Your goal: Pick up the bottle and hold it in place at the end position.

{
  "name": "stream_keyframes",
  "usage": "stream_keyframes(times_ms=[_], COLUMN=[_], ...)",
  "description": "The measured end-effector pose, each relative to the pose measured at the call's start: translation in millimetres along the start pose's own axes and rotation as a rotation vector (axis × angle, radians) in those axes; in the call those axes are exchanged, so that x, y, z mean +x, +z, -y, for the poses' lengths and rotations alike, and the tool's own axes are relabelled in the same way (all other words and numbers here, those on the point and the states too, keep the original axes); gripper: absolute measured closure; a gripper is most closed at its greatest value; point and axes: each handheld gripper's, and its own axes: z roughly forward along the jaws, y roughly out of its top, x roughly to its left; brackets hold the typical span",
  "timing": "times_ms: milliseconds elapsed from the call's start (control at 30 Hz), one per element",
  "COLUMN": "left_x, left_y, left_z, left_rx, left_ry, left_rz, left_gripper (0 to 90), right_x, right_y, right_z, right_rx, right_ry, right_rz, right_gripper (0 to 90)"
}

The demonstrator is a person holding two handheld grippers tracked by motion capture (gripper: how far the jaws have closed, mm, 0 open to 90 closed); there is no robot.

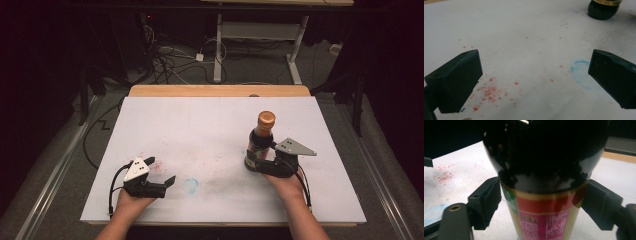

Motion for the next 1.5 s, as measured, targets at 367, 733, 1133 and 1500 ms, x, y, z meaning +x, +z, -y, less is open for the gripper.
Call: stream_keyframes(times_ms=[367, 733, 1133, 1500], left_x=[0.0, 0.2, 0.6, 0.9], left_y=[0.2, -0.3, -2.2, -3.6], left_z=[0.0, -0.4, -1.0, -1.7], left_rx=[0.003, -0.004, -0.013, -0.025], left_ry=[-0.002, -0.003, -0.007, -0.017], left_rz=[-0.001, 0.0, 0.011, 0.02], left_gripper=[0.0, 0.0, 0.0, 0.0], right_x=[-2.0, 8.0, 27.8, 35.3], right_y=[1.2, 5.9, 54.8, 96.5], right_z=[-2.7, -18.4, -45.4, -49.1], right_rx=[-0.007, 0.002, -0.017, -0.013], right_ry=[-0.02, -0.07, -0.083, -0.083], right_rz=[0.001, 0.003, -0.015, -0.022], right_gripper=[30.1, 32.0, 31.9, 31.6])
